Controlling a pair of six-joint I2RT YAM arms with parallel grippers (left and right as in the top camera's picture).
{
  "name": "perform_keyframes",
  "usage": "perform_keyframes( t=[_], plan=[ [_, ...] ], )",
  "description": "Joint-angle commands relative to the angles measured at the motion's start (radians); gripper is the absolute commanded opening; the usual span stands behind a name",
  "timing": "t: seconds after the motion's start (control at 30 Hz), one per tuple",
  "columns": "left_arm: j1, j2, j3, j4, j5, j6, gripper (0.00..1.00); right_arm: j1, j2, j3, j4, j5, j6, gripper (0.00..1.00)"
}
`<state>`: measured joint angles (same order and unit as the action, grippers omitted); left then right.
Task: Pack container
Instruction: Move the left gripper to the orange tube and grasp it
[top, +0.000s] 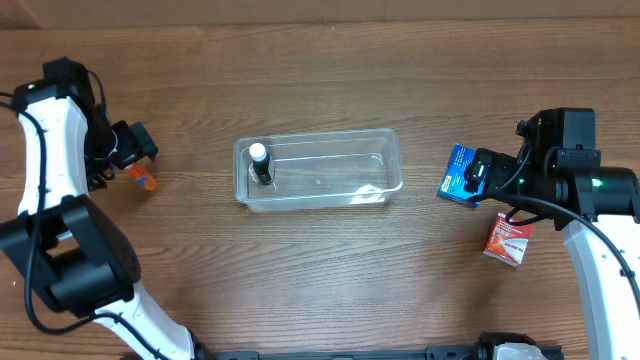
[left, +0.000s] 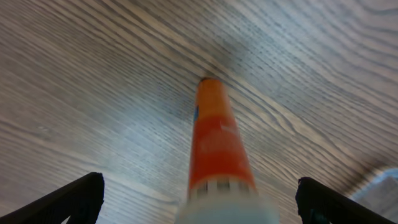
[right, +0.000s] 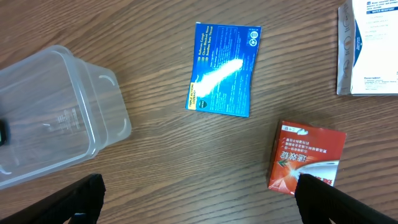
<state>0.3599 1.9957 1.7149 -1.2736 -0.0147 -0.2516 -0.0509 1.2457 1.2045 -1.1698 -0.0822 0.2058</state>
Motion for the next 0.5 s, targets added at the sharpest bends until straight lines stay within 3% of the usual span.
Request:
perform_keyframes(
  t=[0.0,0.17,0.23,0.47],
  plan=[
    [0.000,0.051,-0.003,0.012,0.008,0.021,1.00,-0.002,0.000,0.027,0.004,-0.009,0.004,1.00],
    [0.000,0.055,-0.003,0.035,0.008,0.021,0.99,-0.002,0.000,0.027,0.004,-0.009,0.004,1.00],
    [0.000,0.055,-0.003,0.044,0.008,0.021,0.95,-0.002,0.000,0.027,0.004,-0.009,0.004,1.00],
    [0.000,0.055,-0.002,0.059,0.008,0.021,0.58,-0.002,0.000,0.027,0.004,-0.009,0.004,1.00]
  ],
)
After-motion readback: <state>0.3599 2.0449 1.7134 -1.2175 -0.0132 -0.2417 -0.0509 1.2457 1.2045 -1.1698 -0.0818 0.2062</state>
